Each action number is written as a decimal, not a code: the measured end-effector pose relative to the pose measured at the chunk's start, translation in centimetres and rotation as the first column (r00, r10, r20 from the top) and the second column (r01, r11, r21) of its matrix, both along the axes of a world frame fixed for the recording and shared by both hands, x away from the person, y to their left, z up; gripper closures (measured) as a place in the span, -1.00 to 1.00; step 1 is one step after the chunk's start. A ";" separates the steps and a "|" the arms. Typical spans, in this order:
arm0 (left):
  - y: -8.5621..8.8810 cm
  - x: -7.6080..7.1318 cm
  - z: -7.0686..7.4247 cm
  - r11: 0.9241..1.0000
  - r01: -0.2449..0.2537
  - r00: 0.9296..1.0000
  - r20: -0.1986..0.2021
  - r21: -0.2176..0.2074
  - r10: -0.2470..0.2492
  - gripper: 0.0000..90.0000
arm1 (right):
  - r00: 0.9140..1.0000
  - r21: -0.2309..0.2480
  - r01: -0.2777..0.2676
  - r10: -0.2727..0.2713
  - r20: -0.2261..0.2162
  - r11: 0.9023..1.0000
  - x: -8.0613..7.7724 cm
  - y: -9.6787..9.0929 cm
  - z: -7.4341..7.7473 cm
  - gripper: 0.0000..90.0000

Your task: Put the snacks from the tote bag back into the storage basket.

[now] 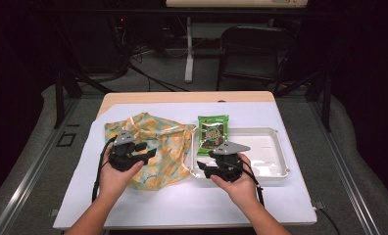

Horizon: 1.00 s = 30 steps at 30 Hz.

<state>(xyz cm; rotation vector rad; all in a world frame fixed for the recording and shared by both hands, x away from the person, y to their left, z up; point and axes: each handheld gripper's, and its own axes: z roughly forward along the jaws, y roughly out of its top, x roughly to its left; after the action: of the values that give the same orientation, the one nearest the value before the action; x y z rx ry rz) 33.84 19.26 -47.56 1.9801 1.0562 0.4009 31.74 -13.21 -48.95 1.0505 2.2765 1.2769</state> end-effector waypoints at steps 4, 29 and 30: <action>1.1 -0.9 -0.5 1.000 -0.004 1.000 -0.007 0.000 0.004 0.16 | 1.000 -0.011 -0.029 0.029 -0.005 1.000 -1.0 0.2 -0.5 -0.02; 3.5 -3.0 -3.8 1.000 0.002 0.999 -0.045 0.007 -0.002 0.16 | 0.978 -0.035 -0.209 0.209 -0.009 0.977 -4.2 2.7 -4.0 0.07; 3.5 -3.0 -3.9 1.000 0.002 0.999 -0.046 0.007 -0.001 0.16 | 0.977 -0.037 -0.211 0.211 -0.008 0.977 -4.3 2.7 -4.0 0.08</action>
<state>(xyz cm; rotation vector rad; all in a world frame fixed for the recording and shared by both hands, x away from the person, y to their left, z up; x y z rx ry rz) 30.89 22.76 -51.41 2.0046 1.0834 0.3603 27.46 -10.53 -52.97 0.8158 2.4583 1.3056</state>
